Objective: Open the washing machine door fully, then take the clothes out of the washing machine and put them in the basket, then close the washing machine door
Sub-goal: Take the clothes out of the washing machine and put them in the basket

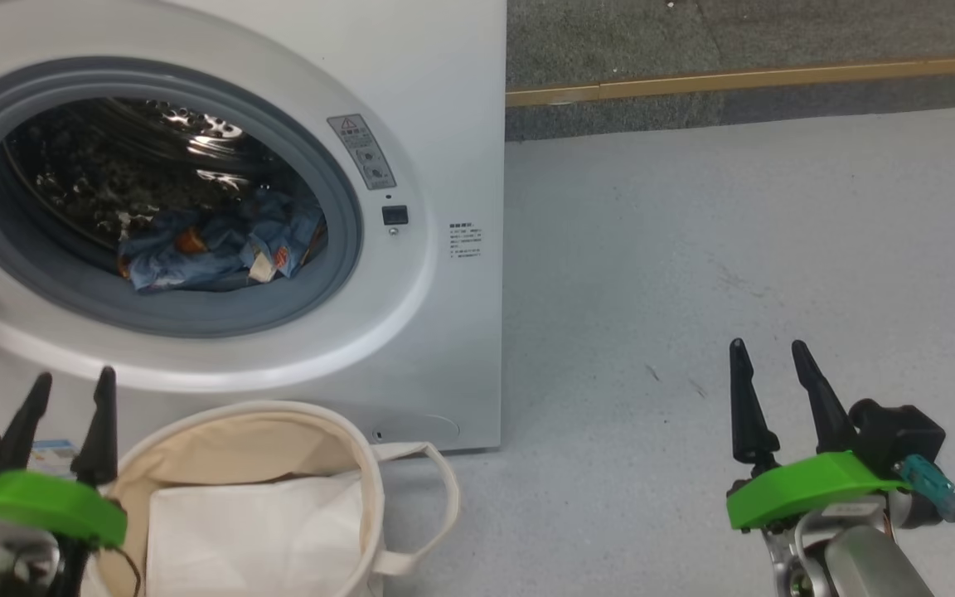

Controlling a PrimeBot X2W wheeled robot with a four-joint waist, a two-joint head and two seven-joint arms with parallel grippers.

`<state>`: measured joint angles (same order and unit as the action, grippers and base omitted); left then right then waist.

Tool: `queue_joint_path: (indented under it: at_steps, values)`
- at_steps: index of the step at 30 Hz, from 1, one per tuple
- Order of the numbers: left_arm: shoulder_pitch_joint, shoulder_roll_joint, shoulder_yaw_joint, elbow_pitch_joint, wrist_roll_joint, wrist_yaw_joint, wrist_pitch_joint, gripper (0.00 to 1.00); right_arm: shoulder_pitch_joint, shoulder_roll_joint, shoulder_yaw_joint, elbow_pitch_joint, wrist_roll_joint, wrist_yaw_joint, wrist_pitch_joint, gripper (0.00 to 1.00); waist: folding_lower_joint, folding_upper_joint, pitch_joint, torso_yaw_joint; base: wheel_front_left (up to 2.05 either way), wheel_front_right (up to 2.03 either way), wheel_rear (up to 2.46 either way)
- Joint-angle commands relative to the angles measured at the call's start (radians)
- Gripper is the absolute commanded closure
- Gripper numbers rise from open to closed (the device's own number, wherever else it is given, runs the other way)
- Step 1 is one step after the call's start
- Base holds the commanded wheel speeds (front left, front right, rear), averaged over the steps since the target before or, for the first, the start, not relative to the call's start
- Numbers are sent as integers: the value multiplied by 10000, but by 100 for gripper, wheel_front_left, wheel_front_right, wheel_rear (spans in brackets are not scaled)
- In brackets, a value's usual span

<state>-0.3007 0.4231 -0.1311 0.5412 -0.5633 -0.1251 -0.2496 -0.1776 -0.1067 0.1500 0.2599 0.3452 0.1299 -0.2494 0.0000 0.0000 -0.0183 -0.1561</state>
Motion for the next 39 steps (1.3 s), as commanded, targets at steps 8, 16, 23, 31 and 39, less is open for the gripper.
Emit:
queue_joint_path:
  at_steps: [8,16,23,31,39]
  values:
    - [-3138,223,-409,1986,876,324,762,0,-619,-161,345,-757,-38,8,-124,0,0,0,811,-171,0,0,0]
    - [-5926,62,-1407,3914,1975,588,1363,0,-1061,-81,339,-1203,-163,8,-124,0,0,0,2227,-308,0,0,0]
    - [-8346,-94,-2094,5569,2741,773,1569,0,-1579,31,239,-1587,-313,8,-124,0,0,0,3556,-528,0,0,0]
    - [-10529,-185,-2644,6905,3343,1386,2557,0,-1983,149,68,-1947,-471,8,-124,0,0,0,4891,-524,0,0,0]
    - [-11833,-182,-2984,7342,3592,1706,3908,0,-2289,277,33,-2152,-606,8,-124,0,0,0,5836,-437,0,0,0]
